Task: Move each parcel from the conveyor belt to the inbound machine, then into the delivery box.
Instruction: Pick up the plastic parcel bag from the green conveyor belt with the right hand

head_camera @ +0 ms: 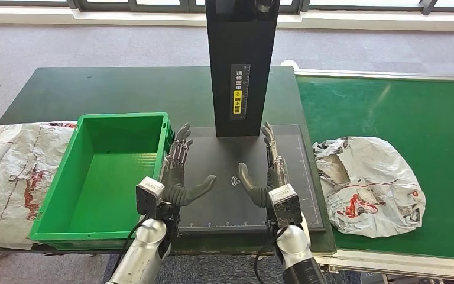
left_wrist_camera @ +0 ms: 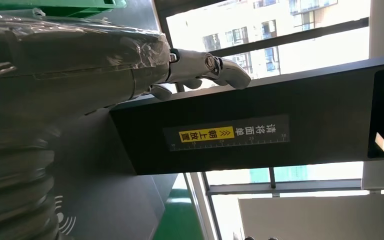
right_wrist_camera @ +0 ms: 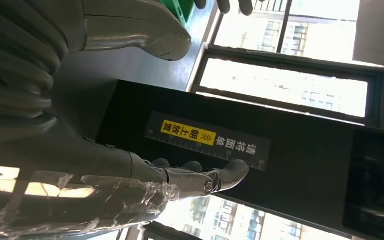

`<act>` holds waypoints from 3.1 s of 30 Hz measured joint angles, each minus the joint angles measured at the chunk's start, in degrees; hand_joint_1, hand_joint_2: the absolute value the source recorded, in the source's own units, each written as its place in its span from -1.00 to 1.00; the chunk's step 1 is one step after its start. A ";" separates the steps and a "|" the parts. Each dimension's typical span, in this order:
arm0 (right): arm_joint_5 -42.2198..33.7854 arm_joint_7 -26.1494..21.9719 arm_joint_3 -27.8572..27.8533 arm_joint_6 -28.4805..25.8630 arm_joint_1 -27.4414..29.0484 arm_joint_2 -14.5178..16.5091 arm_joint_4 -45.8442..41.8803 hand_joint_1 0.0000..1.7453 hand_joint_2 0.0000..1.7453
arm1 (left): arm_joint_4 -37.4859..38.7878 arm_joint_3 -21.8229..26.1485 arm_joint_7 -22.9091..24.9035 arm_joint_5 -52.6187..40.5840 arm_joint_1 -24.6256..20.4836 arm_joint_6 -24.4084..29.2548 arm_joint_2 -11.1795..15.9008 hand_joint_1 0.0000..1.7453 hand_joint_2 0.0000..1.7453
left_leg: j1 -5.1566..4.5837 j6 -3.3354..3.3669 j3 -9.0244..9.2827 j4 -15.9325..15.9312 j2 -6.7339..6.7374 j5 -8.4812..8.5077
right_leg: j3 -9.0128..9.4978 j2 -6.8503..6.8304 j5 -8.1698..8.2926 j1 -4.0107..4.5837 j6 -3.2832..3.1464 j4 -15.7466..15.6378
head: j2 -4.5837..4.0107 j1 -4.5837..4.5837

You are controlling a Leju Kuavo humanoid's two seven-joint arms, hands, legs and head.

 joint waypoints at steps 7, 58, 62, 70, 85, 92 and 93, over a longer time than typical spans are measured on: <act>-1.27 -0.01 -0.17 -3.82 0.75 -0.01 -5.09 -1.00 1.00 | -0.44 0.00 -0.02 -1.58 -0.17 0.17 -0.10 -1.00 1.00 | 0.00 0.00 0.01 0.00 0.01 0.00 | -0.02 0.01 0.00 0.00 0.00 0.00 | 0.01 0.00; 74.76 64.05 -12.62 -37.29 -3.93 -16.71 6.15 -1.00 1.00 | -10.37 -2.61 0.01 2.62 4.21 1.65 0.46 -1.00 1.00 | -0.12 0.17 -0.05 0.02 -0.58 0.08 | 0.22 -0.63 -0.01 -0.09 0.12 -0.04 | 0.00 0.00; 73.62 53.69 -18.18 -37.29 -4.66 -16.99 9.43 -1.00 1.00 | -10.98 -1.50 0.01 2.56 5.09 1.66 0.55 -1.00 1.00 | -0.11 0.17 -0.06 0.01 -0.60 0.09 | 0.22 -0.65 -0.02 -0.04 0.11 -0.04 | 0.01 0.00; 56.78 28.59 -40.21 -37.04 -9.17 -15.53 22.99 -1.00 1.00 | -12.46 0.67 0.01 2.03 6.58 1.78 0.57 -1.00 1.00 | -0.10 0.17 -0.07 0.01 -0.63 0.09 | 0.24 -0.71 -0.02 -0.08 0.12 -0.04 | 0.01 0.00; 51.75 28.13 -53.81 -35.68 -13.73 -15.86 38.18 -1.00 1.00 | -13.10 3.07 0.01 1.82 7.36 2.38 0.60 -1.00 1.00 | -0.10 0.18 -0.06 0.01 -0.63 0.09 | 0.24 -0.69 -0.02 -0.08 0.12 -0.04 | 0.01 0.00; 57.93 35.90 -53.99 -29.28 -13.16 -16.05 39.26 -1.00 1.00 | -13.23 3.87 0.01 1.43 7.62 2.47 0.60 -1.00 1.00 | -0.11 0.18 -0.07 0.02 -0.62 0.09 | 0.24 -0.69 -0.02 -0.09 0.13 -0.04 | 0.00 0.00; 58.34 36.17 -53.99 -28.26 -13.13 -16.02 39.35 -1.00 1.00 | -13.24 3.92 0.01 1.39 7.63 2.54 0.60 -1.00 1.00 | -0.11 0.18 -0.07 0.02 -0.62 0.09 | 0.24 -0.69 -0.02 -0.09 0.13 -0.04 | 0.00 0.00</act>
